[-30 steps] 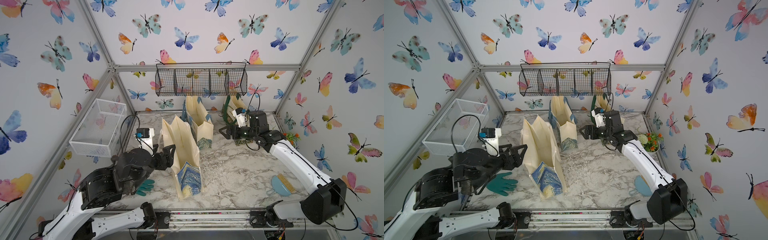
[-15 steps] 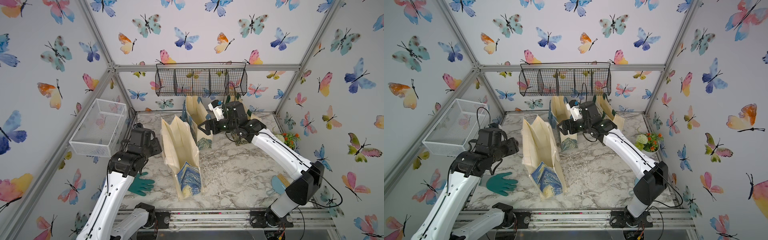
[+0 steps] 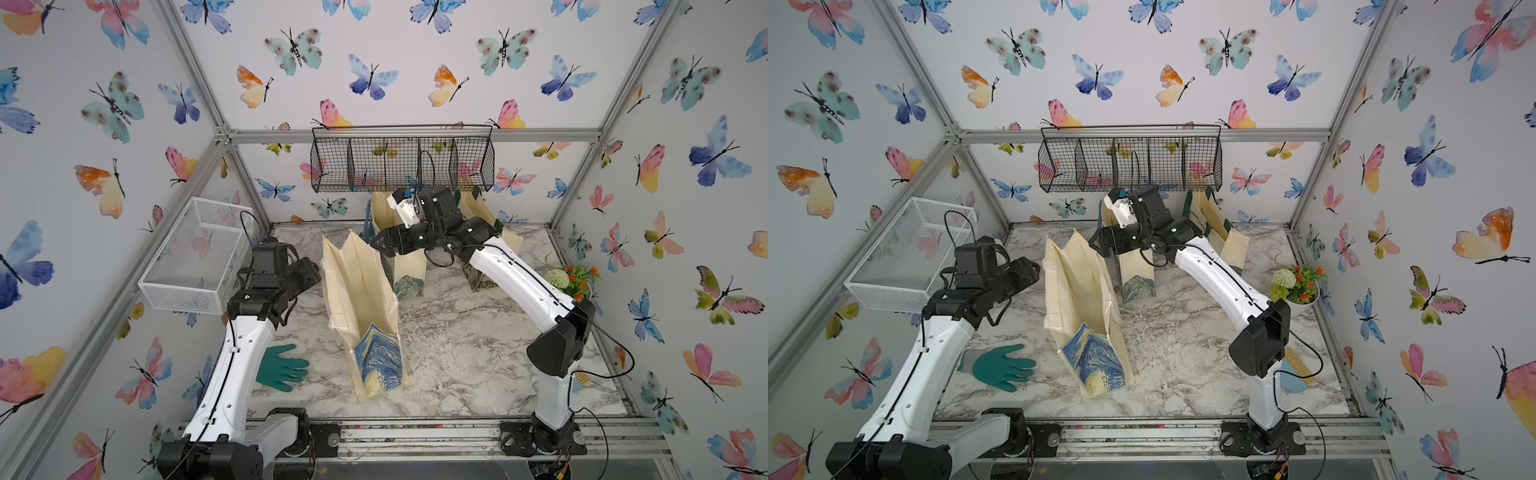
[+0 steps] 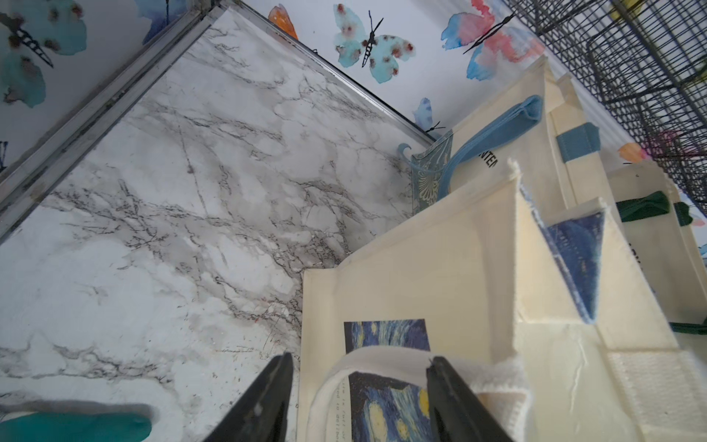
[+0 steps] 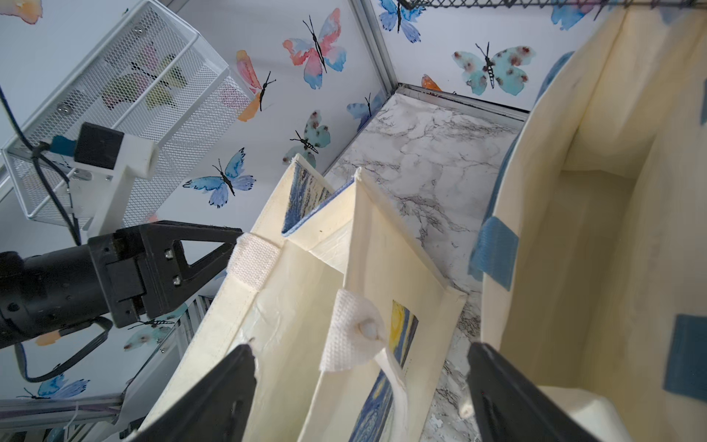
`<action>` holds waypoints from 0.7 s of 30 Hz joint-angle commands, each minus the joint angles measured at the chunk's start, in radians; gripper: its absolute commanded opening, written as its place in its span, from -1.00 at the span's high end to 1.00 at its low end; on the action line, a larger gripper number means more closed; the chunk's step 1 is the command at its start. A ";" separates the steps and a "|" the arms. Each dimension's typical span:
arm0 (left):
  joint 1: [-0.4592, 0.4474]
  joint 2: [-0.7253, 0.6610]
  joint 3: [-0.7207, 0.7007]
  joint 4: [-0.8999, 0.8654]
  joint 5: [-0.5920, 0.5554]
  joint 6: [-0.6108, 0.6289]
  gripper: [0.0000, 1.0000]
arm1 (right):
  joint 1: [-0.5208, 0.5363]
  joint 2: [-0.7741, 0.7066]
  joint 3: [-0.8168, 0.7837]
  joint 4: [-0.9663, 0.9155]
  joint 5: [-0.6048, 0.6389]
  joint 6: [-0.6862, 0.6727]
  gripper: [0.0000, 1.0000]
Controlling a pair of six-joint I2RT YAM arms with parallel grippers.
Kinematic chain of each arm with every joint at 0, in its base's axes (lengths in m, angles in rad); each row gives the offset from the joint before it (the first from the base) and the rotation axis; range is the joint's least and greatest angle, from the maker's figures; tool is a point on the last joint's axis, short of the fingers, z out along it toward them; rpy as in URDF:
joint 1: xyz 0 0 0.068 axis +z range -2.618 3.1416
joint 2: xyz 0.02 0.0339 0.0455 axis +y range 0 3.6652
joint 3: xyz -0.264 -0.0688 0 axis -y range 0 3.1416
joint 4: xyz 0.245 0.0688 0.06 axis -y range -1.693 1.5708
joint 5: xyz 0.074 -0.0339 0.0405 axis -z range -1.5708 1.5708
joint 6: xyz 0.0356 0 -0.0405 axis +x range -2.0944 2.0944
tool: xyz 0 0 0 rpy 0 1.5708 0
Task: Put away the canvas bag
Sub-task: Pick up the canvas bag from the center of the board.
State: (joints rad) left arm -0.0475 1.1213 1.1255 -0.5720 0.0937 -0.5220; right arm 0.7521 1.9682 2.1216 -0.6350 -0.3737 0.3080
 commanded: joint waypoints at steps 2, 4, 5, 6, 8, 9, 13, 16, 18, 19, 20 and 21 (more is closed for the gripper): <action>0.003 0.019 -0.011 0.093 0.131 0.003 -0.20 | 0.018 0.023 0.037 -0.049 -0.004 0.006 -0.82; 0.002 0.031 -0.015 0.097 0.159 -0.002 -0.19 | 0.029 0.034 0.039 -0.046 -0.008 0.008 -0.81; 0.001 0.036 -0.015 0.094 0.167 -0.002 -0.19 | 0.035 0.039 0.043 -0.046 -0.008 0.008 -0.82; 0.002 0.039 -0.013 0.091 0.173 -0.003 -0.19 | 0.042 0.044 0.050 -0.045 -0.008 0.009 -0.82; 0.001 0.039 -0.020 0.097 0.185 -0.003 -0.19 | 0.054 0.055 0.063 -0.042 -0.011 0.013 -0.82; 0.002 0.036 -0.026 0.106 0.197 -0.006 -0.19 | 0.059 0.062 0.072 -0.042 -0.013 0.017 -0.82; -0.005 0.035 -0.039 0.135 0.228 -0.023 -0.19 | 0.077 0.096 0.115 -0.046 -0.022 0.030 -0.81; -0.018 0.036 -0.041 0.149 0.235 -0.031 -0.20 | 0.098 0.121 0.150 -0.052 -0.028 0.031 -0.82; -0.028 0.039 -0.041 0.158 0.236 -0.036 -0.20 | 0.108 0.134 0.166 -0.052 -0.034 0.035 -0.81; -0.033 0.041 -0.041 0.162 0.238 -0.039 -0.20 | 0.111 0.139 0.170 -0.051 -0.037 0.039 -0.82; -0.037 0.042 -0.041 0.165 0.240 -0.042 -0.20 | 0.115 0.142 0.170 -0.049 -0.037 0.043 -0.81; -0.041 0.046 -0.040 0.168 0.242 -0.044 -0.20 | 0.118 0.145 0.171 -0.048 -0.037 0.046 -0.81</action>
State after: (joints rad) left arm -0.0742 1.1606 1.0878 -0.4419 0.2974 -0.5533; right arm 0.8562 2.0933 2.2673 -0.6689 -0.3901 0.3374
